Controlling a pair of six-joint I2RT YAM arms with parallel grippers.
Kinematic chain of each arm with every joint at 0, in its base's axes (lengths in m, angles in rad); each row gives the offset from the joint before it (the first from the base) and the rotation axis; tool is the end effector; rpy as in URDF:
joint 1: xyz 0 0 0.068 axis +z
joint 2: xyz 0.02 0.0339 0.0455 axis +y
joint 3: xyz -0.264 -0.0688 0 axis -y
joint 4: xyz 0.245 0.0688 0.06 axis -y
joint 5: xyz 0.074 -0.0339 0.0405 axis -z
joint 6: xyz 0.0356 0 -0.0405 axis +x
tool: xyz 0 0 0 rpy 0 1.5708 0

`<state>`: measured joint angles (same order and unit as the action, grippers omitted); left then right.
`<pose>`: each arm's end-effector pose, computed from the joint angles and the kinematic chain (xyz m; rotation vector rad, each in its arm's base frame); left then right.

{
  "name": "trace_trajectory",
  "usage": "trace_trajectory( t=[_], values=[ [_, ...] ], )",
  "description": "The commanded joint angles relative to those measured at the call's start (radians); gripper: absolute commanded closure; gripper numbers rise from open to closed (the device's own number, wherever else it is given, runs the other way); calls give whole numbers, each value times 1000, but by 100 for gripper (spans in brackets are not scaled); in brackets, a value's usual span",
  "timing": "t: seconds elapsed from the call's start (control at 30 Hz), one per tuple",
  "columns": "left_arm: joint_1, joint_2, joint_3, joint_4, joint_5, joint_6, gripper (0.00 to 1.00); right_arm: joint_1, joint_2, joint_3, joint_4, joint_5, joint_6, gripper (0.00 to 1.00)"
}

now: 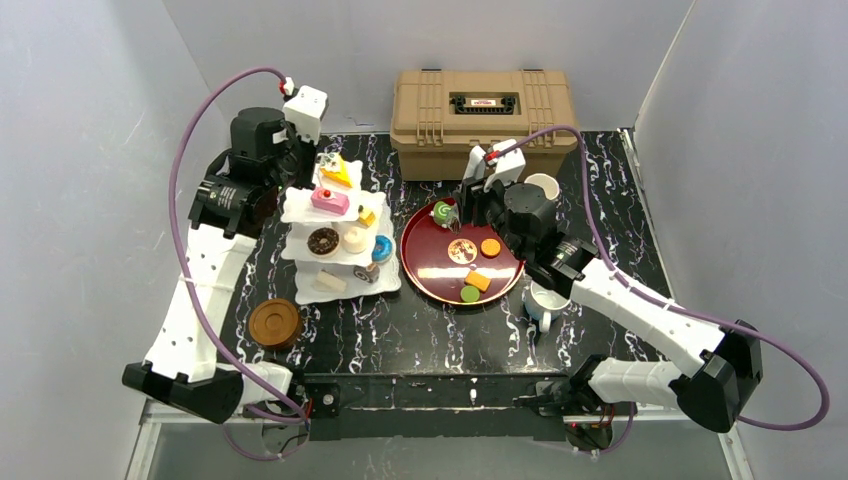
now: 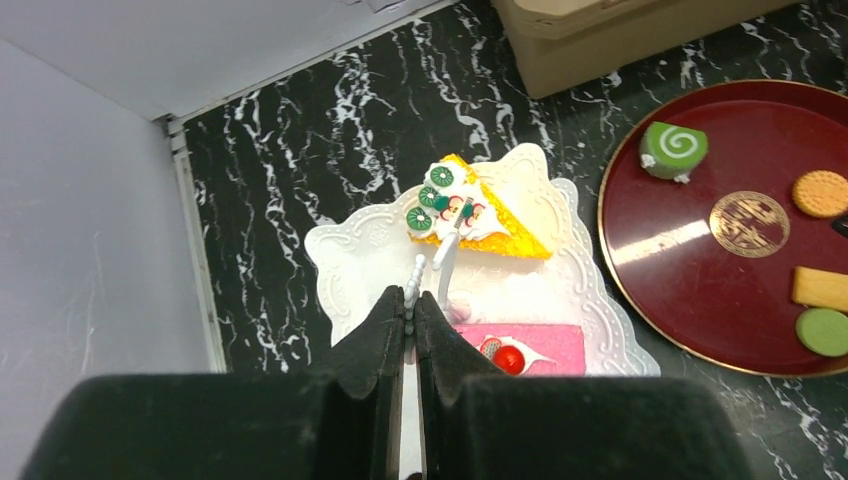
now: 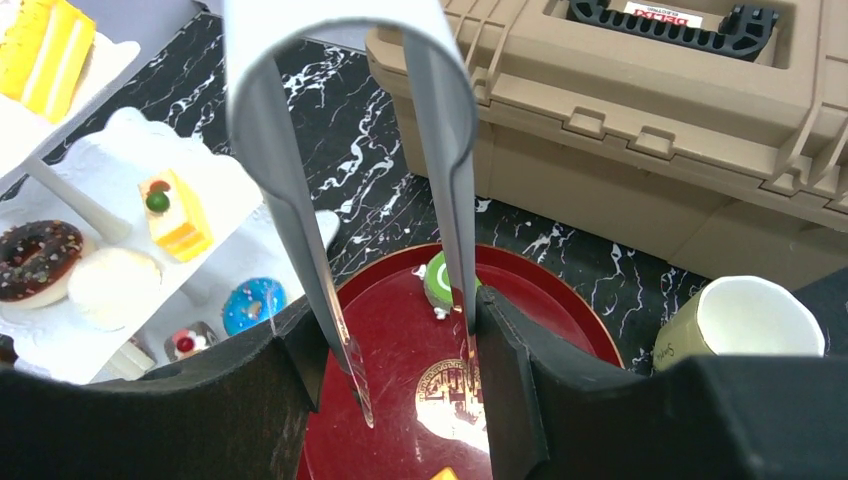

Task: Serve the afternoon tea
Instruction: Adjust the desert table at the center of the board.

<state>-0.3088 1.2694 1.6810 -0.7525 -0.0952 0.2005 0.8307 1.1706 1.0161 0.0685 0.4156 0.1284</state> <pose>0.2347 -0.0713 0.4820 0.4187 1.8637 0.0178 0.1958 0.1931 0.3691 -0.2652 1.6424 0.3859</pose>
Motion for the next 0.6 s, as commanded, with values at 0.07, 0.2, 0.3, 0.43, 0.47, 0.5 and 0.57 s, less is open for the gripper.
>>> trace_trajectory(
  t=[0.07, 0.2, 0.3, 0.43, 0.47, 0.5, 0.57],
  values=[
    [7, -118, -39, 159, -141, 13, 100, -10, -28, -15, 86, 19, 20, 40],
    [7, -144, -66, 160, -119, -11, 100, -11, -29, -22, 86, 18, 22, 40],
    [7, -146, -67, 156, -103, -53, 100, -14, -27, -24, 86, 19, 23, 40],
    [5, -154, -78, 146, -48, -123, 100, -17, -17, -34, 85, 19, 29, 40],
    [6, -154, -77, 142, -50, -137, 100, -18, -15, -41, 87, 18, 31, 40],
    [6, -153, -75, 141, -64, -153, 100, -18, -14, -48, 91, 17, 35, 40],
    [6, -157, -82, 154, -110, -190, 100, -20, -11, -64, 100, 17, 38, 40]
  ],
)
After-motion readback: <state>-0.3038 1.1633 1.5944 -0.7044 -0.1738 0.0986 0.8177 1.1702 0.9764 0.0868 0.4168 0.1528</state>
